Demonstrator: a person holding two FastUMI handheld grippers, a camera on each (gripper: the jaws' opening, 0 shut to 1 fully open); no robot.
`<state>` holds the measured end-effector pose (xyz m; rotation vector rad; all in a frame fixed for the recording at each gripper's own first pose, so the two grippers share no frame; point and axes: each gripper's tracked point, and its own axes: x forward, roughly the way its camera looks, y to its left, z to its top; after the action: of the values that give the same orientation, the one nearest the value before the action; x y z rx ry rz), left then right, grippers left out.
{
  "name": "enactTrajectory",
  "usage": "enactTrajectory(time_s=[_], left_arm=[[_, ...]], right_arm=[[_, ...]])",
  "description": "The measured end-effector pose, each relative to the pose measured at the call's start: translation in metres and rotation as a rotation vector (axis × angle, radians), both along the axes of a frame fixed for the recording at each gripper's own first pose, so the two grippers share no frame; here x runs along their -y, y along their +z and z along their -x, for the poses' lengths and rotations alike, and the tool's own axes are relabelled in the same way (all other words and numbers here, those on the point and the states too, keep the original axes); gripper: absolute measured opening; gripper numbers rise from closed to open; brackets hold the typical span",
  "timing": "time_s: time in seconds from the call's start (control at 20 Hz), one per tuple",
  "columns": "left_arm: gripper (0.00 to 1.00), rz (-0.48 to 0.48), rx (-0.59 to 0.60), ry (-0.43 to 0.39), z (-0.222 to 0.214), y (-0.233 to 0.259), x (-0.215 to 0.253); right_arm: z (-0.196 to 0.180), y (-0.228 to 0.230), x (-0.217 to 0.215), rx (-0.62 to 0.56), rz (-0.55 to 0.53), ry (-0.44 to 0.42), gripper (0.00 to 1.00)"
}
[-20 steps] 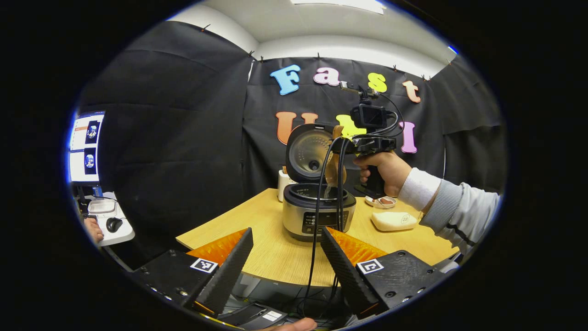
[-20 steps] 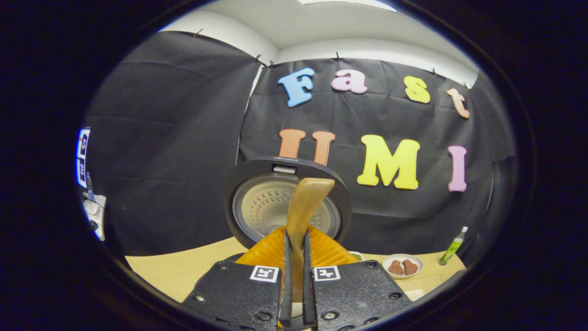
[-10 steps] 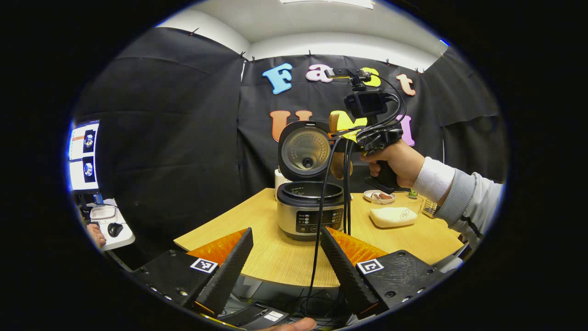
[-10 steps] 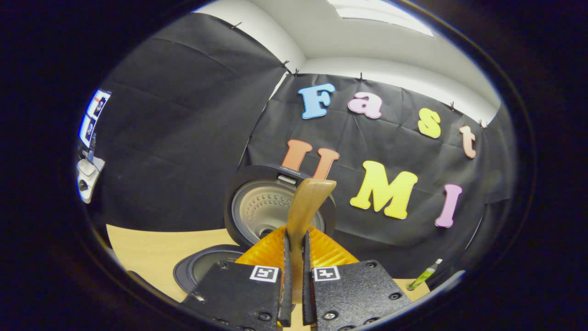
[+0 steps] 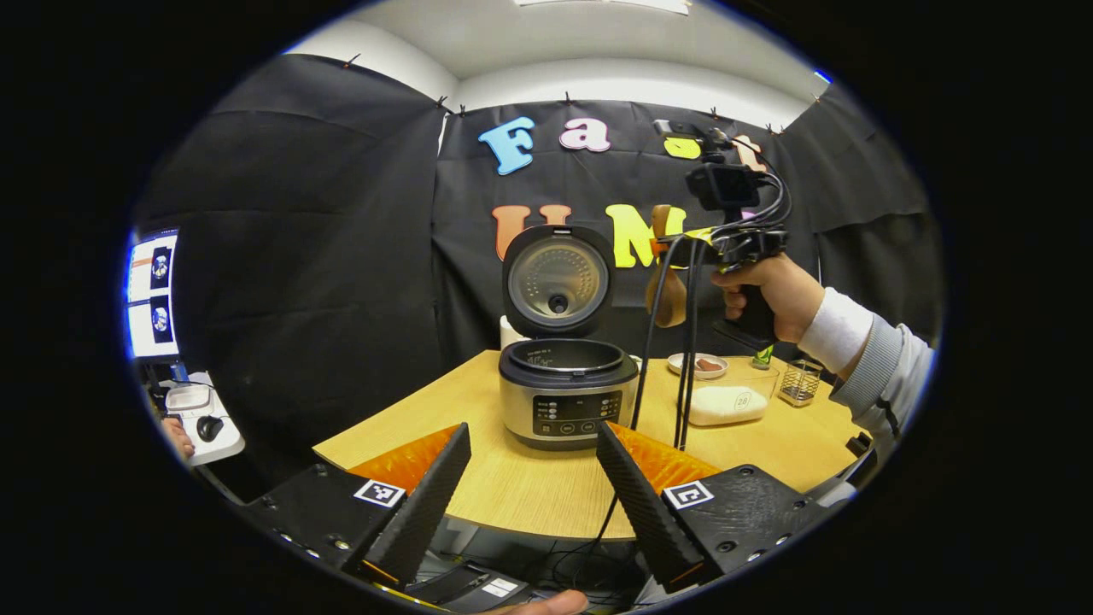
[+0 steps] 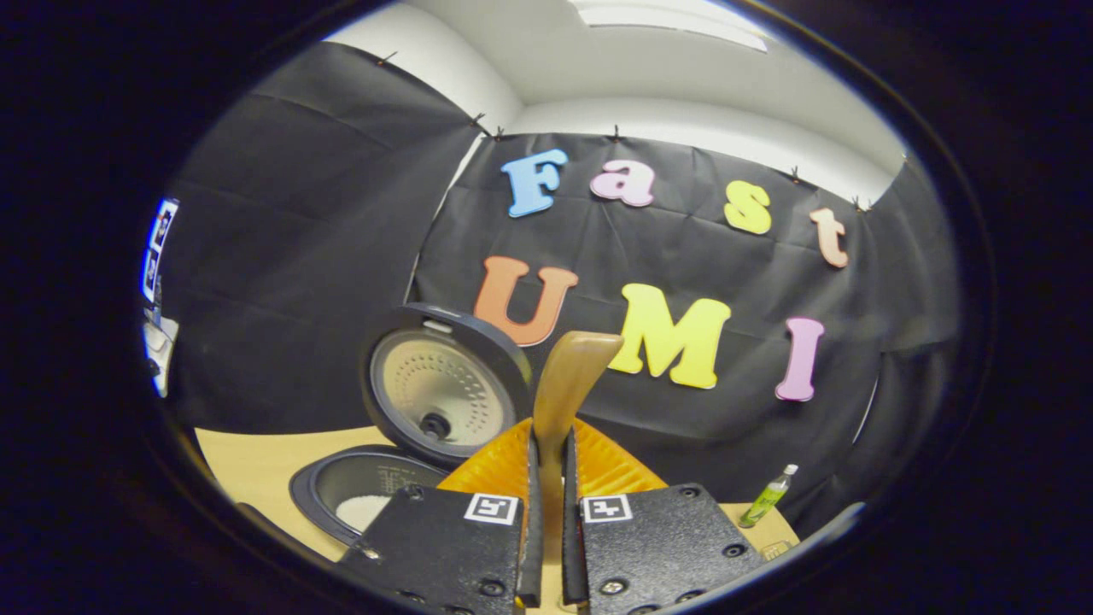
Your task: Close the left gripper, press the button to open the rice cooker; take a wooden spoon from the chopstick holder with the right hand, scoop a spoonful of rice and pour it into the rice cooker, then put the wooden spoon back into the chopstick holder.
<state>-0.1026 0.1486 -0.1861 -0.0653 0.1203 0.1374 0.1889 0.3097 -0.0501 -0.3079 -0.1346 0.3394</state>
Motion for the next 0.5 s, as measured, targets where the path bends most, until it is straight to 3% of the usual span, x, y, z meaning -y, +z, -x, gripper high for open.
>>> enactTrajectory(time_s=[0.5], left_arm=[[0.95,-0.005,0.005,-0.006,-0.001,0.004,0.003]], right_arm=[[-0.034,0.038,0.147,-0.015,-0.106,-0.156,0.14]])
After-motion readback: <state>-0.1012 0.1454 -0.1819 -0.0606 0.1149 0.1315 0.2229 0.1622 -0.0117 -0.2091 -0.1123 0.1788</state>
